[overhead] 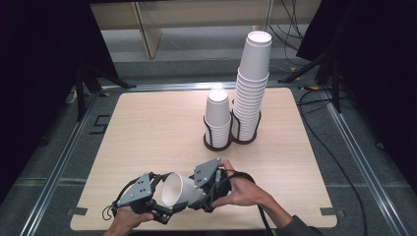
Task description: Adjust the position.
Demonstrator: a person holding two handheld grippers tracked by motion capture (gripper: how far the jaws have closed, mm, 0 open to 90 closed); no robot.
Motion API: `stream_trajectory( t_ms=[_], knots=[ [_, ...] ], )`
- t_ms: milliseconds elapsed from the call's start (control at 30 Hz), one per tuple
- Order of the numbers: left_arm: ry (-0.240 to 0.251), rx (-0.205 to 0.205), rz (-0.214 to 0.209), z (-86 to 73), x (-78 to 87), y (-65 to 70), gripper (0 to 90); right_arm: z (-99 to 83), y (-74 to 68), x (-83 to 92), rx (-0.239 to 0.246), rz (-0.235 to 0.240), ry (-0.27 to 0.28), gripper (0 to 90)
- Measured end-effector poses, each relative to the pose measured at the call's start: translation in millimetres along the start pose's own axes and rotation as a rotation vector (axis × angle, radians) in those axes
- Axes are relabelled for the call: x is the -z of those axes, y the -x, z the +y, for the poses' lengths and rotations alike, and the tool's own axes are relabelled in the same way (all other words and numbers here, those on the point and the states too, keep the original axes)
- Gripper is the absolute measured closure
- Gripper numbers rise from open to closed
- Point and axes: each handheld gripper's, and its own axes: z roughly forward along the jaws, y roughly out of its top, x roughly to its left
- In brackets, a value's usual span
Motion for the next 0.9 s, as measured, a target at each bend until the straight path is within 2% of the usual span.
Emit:
stream_trajectory(
  t_ms=[67,167,267,367,433,533,667,733,800,900],
  knots=[
    [0.034,0.012,0.003,0.4,1.1,0.3,7.0,-2.1,2.2,2.4,-0.04,0.037,0.059,22.6],
    [0.075,0.024,0.003,1.0,2.2,1.6,7.2,-2.9,3.2,3.6,-0.06,0.057,0.111,22.5],
    [0.097,0.028,0.006,2.1,3.4,2.5,7.6,-1.8,3.5,4.0,-0.049,0.054,0.132,22.5],
    [0.099,0.041,-0.003,2.6,4.1,1.4,8.4,-2.7,3.7,3.5,-0.077,0.074,0.148,22.1],
    [0.093,0.041,0.009,3.0,4.3,1.4,9.4,-4.2,4.6,2.3,-0.09,0.081,0.156,21.8],
    [0.088,0.058,0.028,3.2,4.5,-0.1,10.8,-6.1,5.6,-0.4,-0.105,0.069,0.161,21.0],
    [0.081,0.049,0.05,4.6,6.6,-2.6,11.4,-11.1,9.3,-2.2,-0.144,0.03,0.128,15.5],
    [0.076,0.04,0.081,5.2,8.4,-5.0,11.4,-15.0,10.9,-0.5,-0.163,0.011,0.118,15.9],
    [0.05,0.034,0.121,5.1,10.4,-8.3,11.4,-18.7,12.5,2.6,-0.18,-0.005,0.118,15.9],
    [0.012,0.025,0.18,4.3,11.3,-13.1,11.3,-26.8,15.3,10.7,-0.212,-0.073,0.102,16.0]
  ],
)
